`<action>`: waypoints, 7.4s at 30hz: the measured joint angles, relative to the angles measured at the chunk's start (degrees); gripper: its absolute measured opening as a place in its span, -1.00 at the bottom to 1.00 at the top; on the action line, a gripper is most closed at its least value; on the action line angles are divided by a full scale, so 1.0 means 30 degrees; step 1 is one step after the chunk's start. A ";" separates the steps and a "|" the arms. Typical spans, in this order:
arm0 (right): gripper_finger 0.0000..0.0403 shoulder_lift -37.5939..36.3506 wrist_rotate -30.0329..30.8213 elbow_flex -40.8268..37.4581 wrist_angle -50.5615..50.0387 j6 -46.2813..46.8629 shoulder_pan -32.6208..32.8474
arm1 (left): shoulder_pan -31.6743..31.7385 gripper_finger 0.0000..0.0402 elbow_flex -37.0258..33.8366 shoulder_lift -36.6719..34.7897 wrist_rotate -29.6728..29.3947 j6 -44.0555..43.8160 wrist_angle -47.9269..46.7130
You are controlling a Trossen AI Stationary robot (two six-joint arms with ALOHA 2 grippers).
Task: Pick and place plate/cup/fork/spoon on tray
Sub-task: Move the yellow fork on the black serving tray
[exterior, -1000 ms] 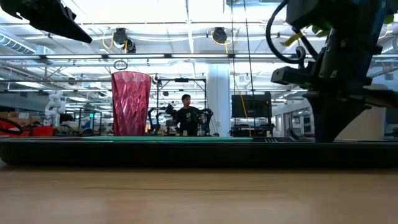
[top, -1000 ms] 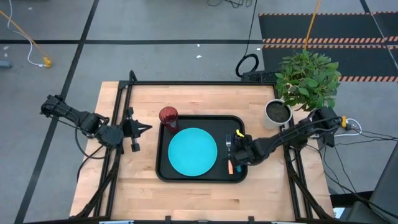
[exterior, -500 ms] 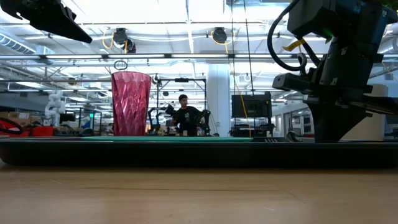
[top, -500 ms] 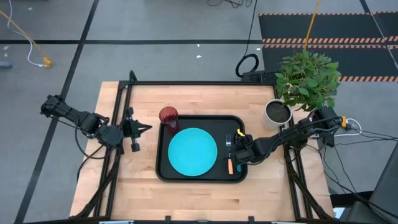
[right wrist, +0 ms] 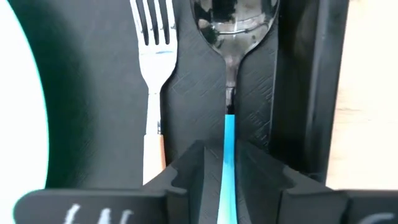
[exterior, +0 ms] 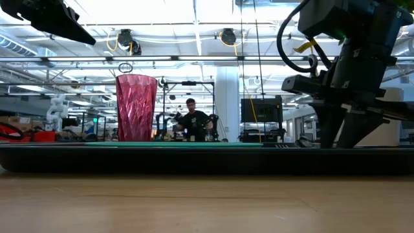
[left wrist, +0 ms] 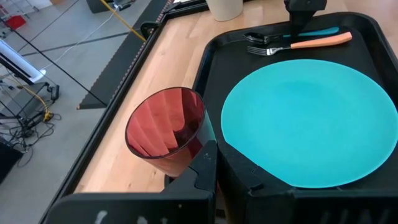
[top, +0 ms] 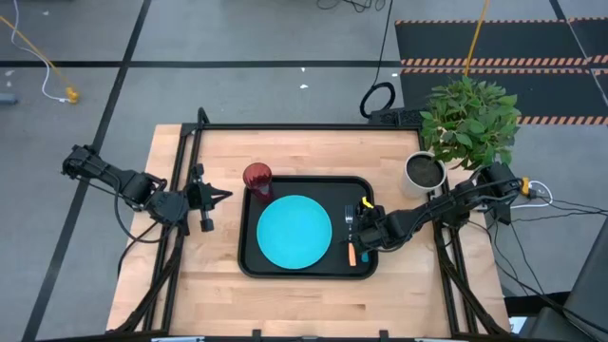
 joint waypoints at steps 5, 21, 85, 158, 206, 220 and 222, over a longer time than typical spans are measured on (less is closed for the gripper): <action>-0.47 -0.0146 -0.0058 0.0000 0.0003 -0.0465 0.0000 | 0.0000 -0.95 0.0000 0.0000 0.0007 -0.0011 0.0000; -0.44 -0.2961 0.0341 0.0015 -0.0074 -0.1763 0.0290 | 0.0000 -0.95 0.0000 0.0007 0.0011 -0.0238 0.0000; -0.43 0.4210 -0.1192 1.2178 -1.0665 -1.2592 -0.1867 | 0.2076 -0.95 0.0000 -0.1224 0.0252 0.9755 1.2593; -0.43 0.4269 -0.4012 0.6302 -0.3593 -0.7609 -0.4204 | 0.2073 -0.95 0.0000 -0.1224 0.0211 0.8871 1.1009; -0.81 0.4382 -0.3607 0.6241 -0.2967 -0.6452 -0.4248 | 0.2076 -0.95 0.0000 -0.1224 0.0211 0.8900 1.0709; -0.81 0.3337 -0.2459 0.6251 -0.2253 -0.5099 -0.4255 | 0.2076 -0.95 0.0000 -0.1224 0.0210 0.8899 1.0710; -0.81 0.3330 -0.2466 0.6251 -0.2239 -0.4973 -0.4255 | 0.2076 -0.95 0.0000 -0.1224 0.0211 0.8893 1.0710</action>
